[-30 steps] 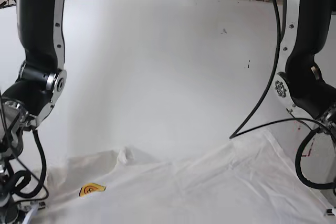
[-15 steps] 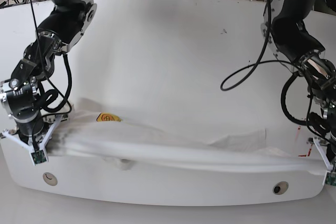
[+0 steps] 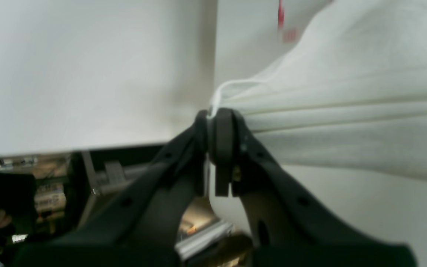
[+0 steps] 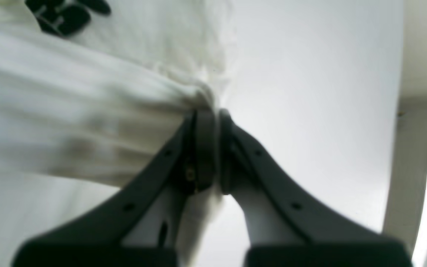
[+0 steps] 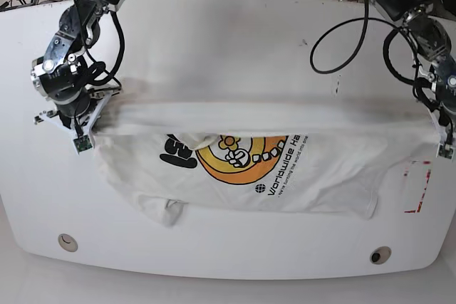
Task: Fold the T-shirt properly
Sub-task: 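Lay the shirt flat by pulling both grippers back across the table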
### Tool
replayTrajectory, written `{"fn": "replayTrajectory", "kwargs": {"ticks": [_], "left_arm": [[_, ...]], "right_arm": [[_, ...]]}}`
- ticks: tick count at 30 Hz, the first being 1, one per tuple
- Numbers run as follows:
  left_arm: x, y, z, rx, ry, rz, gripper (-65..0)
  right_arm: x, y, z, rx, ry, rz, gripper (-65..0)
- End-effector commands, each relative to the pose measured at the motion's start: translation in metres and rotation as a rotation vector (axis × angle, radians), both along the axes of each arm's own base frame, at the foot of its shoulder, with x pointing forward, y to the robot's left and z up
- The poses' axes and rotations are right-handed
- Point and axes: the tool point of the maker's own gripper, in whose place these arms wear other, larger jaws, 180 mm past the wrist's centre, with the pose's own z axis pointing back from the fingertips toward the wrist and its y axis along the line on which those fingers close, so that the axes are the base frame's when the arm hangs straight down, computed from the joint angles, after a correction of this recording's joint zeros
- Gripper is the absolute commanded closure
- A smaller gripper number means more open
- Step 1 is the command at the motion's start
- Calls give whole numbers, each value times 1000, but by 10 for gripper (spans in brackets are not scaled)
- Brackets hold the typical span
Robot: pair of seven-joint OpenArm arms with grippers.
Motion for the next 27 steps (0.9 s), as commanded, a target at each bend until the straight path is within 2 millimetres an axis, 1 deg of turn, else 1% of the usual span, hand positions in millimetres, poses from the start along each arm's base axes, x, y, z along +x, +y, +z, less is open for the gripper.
{"fn": "replayTrajectory", "kwargs": {"ticks": [1, 6, 12, 16, 19, 23, 27], "left_arm": [[-23, 18, 0, 54, 40, 63, 0], [-53, 19, -30, 56, 157, 66, 0], [-85, 18, -63, 41, 288, 62, 0], [-92, 15, -80, 21, 317, 24, 0], [-92, 9, -91, -10, 309, -11, 0], [-89, 8, -100, -31, 308, -33, 0], [-92, 9, -118, -69, 335, -40, 0]], "right_arm": [[-15, -22, -2, -54, 29, -77, 0], [-41, -18, -27, -38, 112, -83, 0], [-73, -5, -56, 2, 205, -82, 0], [-95, 2, -73, 23, 266, -87, 0], [-111, 5, -82, 33, 308, -91, 0], [-124, 5, -89, 33, 343, -91, -2], [-135, 5, -94, 31, 372, -92, -5]]}}
